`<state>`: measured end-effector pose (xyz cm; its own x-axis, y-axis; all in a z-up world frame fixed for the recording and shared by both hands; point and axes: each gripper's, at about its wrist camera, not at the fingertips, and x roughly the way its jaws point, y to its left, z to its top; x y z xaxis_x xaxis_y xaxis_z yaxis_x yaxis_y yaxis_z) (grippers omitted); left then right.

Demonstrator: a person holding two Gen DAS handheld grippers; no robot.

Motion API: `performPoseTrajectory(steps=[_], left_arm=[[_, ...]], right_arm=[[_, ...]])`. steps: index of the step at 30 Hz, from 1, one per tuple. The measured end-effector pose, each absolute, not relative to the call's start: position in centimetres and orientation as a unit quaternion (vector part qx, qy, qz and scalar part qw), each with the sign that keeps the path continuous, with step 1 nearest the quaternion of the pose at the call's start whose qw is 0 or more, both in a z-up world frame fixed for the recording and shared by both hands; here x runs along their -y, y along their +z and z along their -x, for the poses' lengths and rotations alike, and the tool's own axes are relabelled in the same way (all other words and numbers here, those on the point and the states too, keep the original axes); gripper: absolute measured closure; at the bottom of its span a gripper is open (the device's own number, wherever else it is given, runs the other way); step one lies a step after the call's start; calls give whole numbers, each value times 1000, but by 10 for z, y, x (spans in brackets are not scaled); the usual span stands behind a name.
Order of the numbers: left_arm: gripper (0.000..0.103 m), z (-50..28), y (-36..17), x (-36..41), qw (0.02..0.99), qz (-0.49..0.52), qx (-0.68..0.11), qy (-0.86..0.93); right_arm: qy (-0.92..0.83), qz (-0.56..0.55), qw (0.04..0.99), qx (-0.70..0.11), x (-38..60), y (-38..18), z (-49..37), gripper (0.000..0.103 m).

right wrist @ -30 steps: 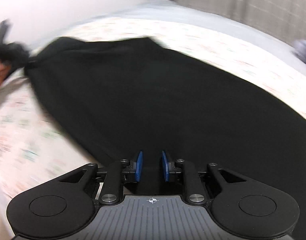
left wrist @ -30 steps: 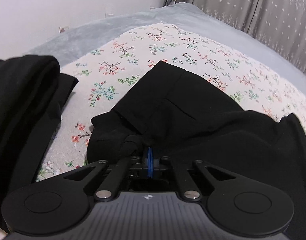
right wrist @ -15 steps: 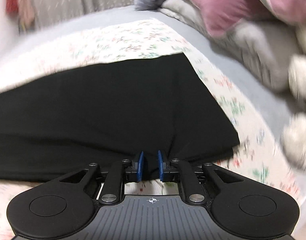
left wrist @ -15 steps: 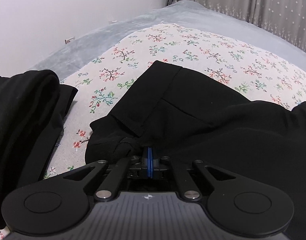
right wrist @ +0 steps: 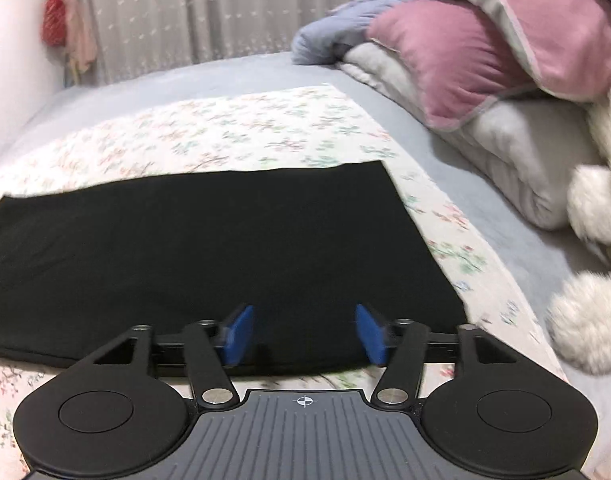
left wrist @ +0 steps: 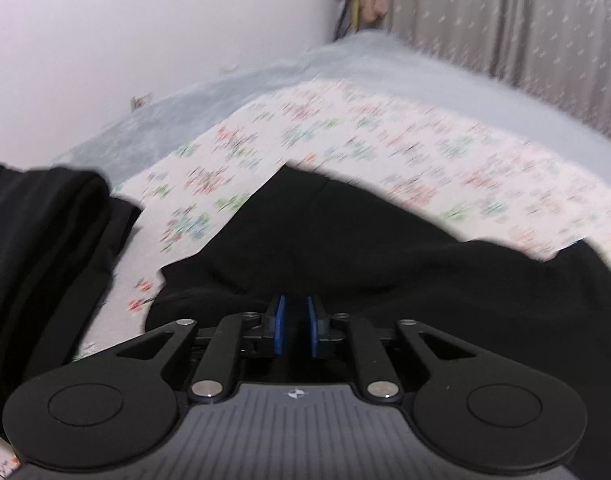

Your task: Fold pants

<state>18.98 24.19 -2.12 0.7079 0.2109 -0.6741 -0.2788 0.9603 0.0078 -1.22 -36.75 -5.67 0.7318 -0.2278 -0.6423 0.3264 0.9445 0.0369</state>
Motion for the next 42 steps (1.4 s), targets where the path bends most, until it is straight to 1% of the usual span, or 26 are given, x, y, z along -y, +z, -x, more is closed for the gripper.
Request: performPoseTrajectory(steps=[3,4,5,7,9,11,12,14,15,18,21,26,27,29,31,32,34,35,36,37,38,42], left_arm=[[73,-179,-12,-215,933,42,-346,87],[72,-175,-11,-204,935,41,-346,62],[67,-170,-11,-193,936,39,-347,35],[61,-164,-16,-171,933,31,-357,-23],[59,-162,-29,-147,922,5,-380,-68],[58,-164,-49,-126,906,-29,-415,-78],[57,-164,-57,-118,906,-53,-415,-72],[47,-164,-58,-108,909,-98,-401,-58],[46,-165,-57,-109,908,-101,-402,-52],[46,-168,-53,-118,908,-65,-411,-41],[46,-164,-45,-117,917,-58,-393,-39],[46,-144,-28,-96,930,-53,-354,-76],[46,-141,-27,-92,931,-50,-351,-86],[46,-135,-27,-82,930,-48,-348,-107],[46,-131,-31,-72,926,-49,-351,-129],[46,-129,-34,-66,923,-51,-356,-138],[46,-128,-42,-56,916,-63,-368,-145],[46,-129,-49,-51,912,-78,-378,-141],[44,-134,-57,-49,907,-94,-390,-131],[38,-133,-62,-47,908,-102,-387,-125],[34,-134,-64,-47,912,-106,-377,-119],[32,-135,-60,-58,912,-71,-389,-110]], right_arm=[[-125,-48,922,-364,350,-67,-5,41],[-123,-40,917,-377,346,-71,-10,40],[-127,-35,913,-385,344,-74,-13,39],[-137,-38,911,-387,345,-75,-13,32],[-150,-47,907,-390,353,-75,-11,30],[-170,-55,903,-392,366,-76,-7,30],[-188,-60,899,-391,374,-76,-4,30],[-224,-71,891,-389,385,-76,5,30],[-233,-85,888,-387,394,-77,10,29],[-267,-114,882,-372,407,-74,29,27],[-269,-185,885,-332,419,-68,57,27],[-207,-389,856,-272,451,-77,94,27],[-202,-418,845,-266,455,-81,99,29],[-209,-448,831,-257,462,-87,103,37],[-212,-458,827,-247,466,-90,103,49],[-212,-465,824,-243,466,-92,102,51],[-220,-468,821,-242,465,-95,98,59],[-225,-467,821,-240,465,-96,96,61],[-229,-464,821,-240,467,-97,92,64],[-236,-460,822,-240,467,-98,88,66],[-240,-456,823,-239,467,-99,84,67],[-253,-460,820,-231,469,-104,81,67]])
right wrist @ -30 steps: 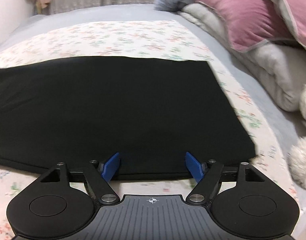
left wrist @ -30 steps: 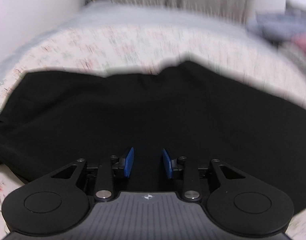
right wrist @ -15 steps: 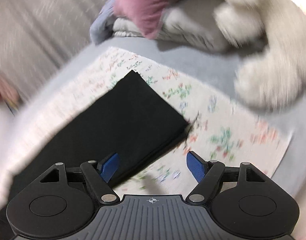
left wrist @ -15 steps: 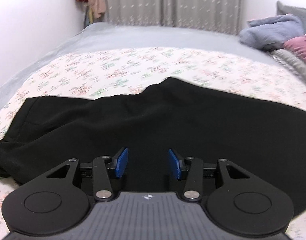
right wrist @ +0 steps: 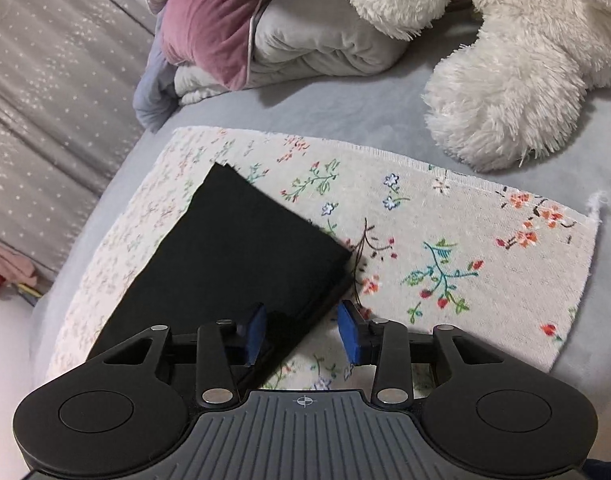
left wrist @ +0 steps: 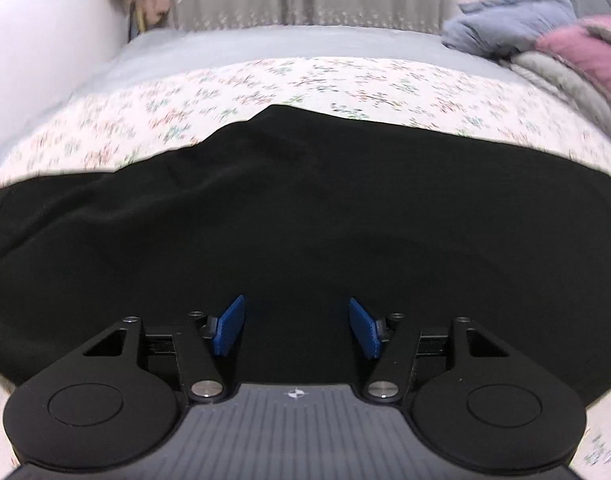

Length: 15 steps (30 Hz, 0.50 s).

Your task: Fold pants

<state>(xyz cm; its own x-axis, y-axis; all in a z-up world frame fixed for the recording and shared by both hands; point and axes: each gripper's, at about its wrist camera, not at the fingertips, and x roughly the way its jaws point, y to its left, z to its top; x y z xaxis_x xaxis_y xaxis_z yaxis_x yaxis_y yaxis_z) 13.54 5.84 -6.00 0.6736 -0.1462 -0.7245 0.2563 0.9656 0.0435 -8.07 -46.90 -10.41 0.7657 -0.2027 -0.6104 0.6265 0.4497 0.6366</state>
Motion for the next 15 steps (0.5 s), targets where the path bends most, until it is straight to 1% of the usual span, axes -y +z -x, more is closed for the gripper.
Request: performPoseTrajectory(steps=[3,15], left_arm=[[32,-133,-58,-65,914,-65,-388,-101],[32,-142,-54,-75,916,-24,-393,-75]], right_arm=[[-246,-489,810,-209,468,-109,86,63],[-259,-488,815,-173,460,-115,77,62]])
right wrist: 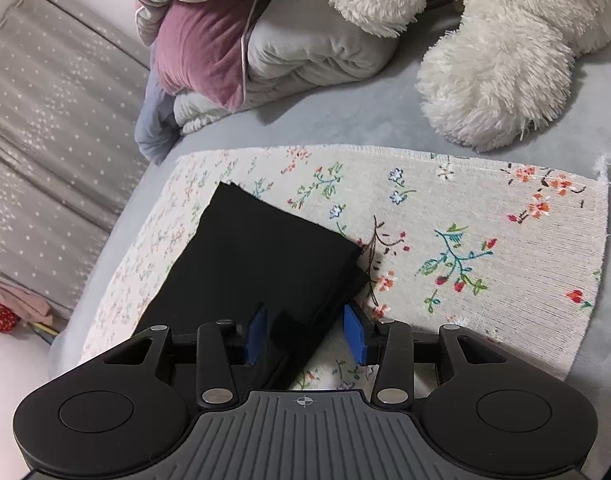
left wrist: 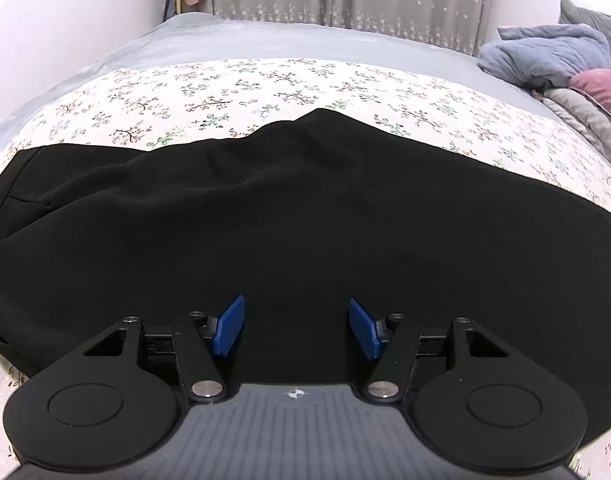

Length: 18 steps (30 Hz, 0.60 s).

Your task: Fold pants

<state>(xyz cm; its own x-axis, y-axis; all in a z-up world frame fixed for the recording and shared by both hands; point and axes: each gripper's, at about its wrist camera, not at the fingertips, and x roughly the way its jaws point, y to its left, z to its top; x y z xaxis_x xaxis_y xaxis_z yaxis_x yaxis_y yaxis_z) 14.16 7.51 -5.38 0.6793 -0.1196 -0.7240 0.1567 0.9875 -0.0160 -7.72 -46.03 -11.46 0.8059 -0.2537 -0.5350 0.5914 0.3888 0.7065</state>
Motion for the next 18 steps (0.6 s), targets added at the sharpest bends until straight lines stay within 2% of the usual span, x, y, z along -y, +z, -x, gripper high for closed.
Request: performPoseTrajectory(steps=[12,14,15,16,18], left_arm=[[33,-147,-52,-69,915,-16,-397,-72],[33,-147,-52,-69,915,-16,-397,-71],[33,-147,-52,-69,915,-16,-397,-72],[33,-147,-52,-70,915,-17,-397,-72],[33,-147,-52,-70,914,-14,-398,-73]], right_arm=[[-308,-524,787,-106,443,-116,67,62],[-315,-518,787,-112,442,-114,64,74],[-313,-521,786,-115,443,-115,63,87],[-311,-524,785,-114,443,-114,62,92],[-316,-498,800,-110,436,-106,59,95]])
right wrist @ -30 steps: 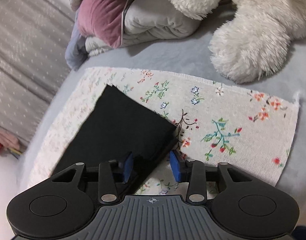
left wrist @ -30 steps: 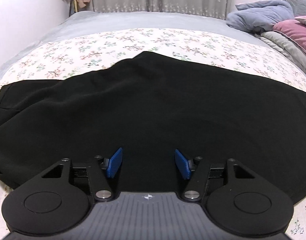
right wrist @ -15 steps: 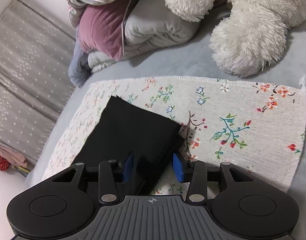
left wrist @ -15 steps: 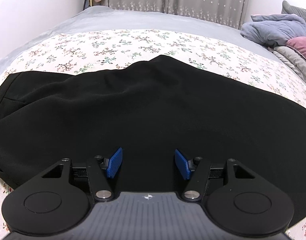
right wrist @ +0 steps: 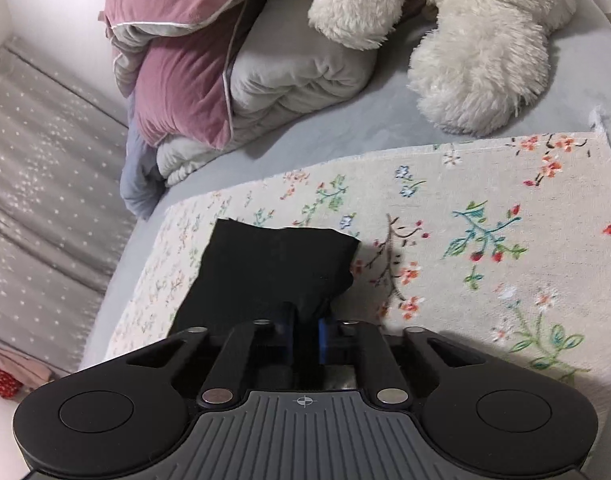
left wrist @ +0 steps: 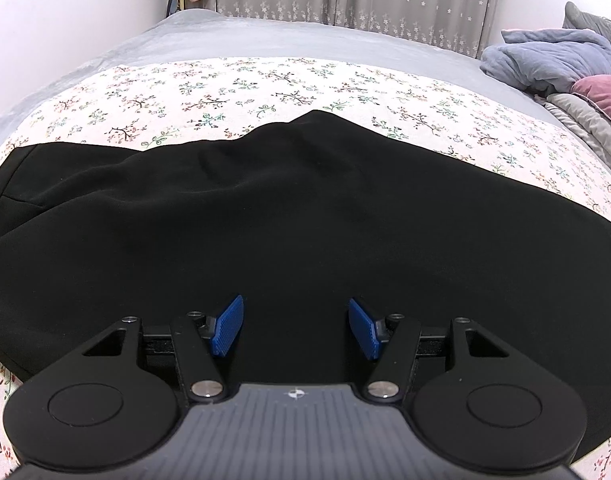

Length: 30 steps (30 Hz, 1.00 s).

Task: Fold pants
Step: 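Grasp the trouser fold with the right gripper while the left gripper grasps the waistband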

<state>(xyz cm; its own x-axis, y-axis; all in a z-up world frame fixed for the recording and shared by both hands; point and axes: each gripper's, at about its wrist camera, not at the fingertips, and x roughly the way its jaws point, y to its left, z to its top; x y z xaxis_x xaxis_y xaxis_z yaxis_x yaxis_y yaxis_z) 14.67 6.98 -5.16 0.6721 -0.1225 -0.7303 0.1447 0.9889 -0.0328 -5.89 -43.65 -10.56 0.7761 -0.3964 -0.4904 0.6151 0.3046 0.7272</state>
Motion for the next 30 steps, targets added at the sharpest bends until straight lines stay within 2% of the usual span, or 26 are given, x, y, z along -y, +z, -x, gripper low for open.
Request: performPoseTrajectory(steps=[5,9,12,14,16,19,25,30], left_arm=[[33,-147,-47,-72,912,10,-403,-81],[32,-146,-39,-78,909,59,-401,-98],[25,-144,-37,-80,903,97,-401,-124],[22,-144,-41,-80,892,117,-411,-147],[22,-146,-47,-79,882,128,-424,-160],[22,-146,-49,-75,881,123,-425,-170],[21,-142,-47,-59,877,103,-418,-212],[21,-134,-41,-29,876,44,-396,-271]], right_arm=[[-290,-322,896,-90,381,-57,34,96],[-214,-53,970,-99,282,-31,-4,96],[-106,197,966,-128,178,-55,-23,96],[-40,388,906,-165,112,-100,-24,97],[-4,488,853,-187,73,-139,-18,98],[-1,470,862,-190,61,-137,-17,98],[15,350,909,-226,87,-109,-31,95],[17,304,923,-234,92,-98,-33,93]])
